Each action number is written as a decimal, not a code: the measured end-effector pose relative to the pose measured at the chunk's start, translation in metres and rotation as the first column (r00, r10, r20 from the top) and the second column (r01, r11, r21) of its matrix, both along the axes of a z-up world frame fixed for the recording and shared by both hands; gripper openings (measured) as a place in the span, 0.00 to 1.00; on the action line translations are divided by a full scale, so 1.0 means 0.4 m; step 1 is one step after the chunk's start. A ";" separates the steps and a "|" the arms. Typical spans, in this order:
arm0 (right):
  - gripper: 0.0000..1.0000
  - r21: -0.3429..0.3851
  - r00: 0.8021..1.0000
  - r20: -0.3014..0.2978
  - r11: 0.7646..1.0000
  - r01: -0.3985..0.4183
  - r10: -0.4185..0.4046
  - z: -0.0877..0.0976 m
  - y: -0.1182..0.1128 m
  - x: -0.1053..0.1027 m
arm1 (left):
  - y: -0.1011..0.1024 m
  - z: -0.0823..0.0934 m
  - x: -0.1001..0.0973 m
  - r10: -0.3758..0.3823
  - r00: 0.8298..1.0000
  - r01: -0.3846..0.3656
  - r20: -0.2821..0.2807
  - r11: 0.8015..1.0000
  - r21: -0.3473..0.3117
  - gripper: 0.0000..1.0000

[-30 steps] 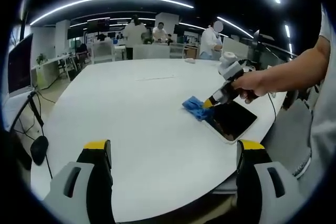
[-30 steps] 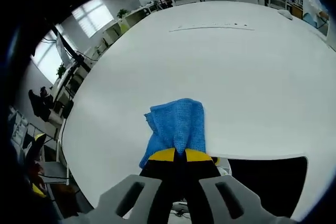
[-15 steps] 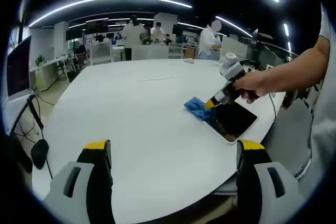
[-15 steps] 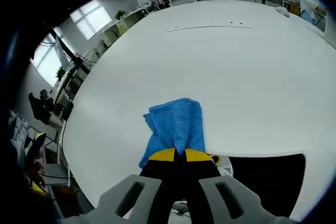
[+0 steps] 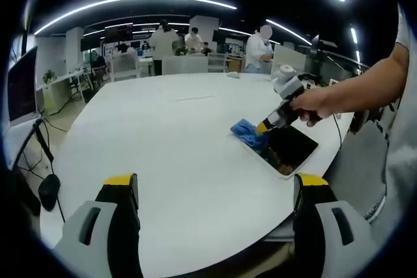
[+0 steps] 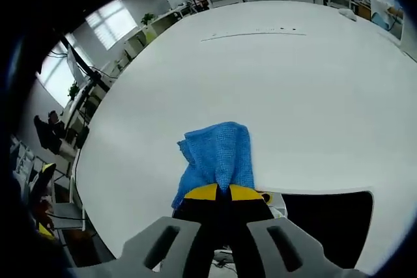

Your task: Wipe the mirror surface with the cleaning cloth until all visible marks leave the cleaned area.

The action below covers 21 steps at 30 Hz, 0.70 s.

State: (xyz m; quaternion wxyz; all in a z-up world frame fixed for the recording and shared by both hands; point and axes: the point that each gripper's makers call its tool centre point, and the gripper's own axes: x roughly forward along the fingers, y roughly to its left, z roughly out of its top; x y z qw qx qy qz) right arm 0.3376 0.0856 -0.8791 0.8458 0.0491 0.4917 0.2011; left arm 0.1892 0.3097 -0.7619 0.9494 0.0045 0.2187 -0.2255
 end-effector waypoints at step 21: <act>0.00 -0.006 1.000 -0.009 1.000 0.018 -0.018 -0.004 -0.036 0.015 | -0.011 0.008 0.004 -0.007 1.000 0.007 0.000 1.000 0.008 0.98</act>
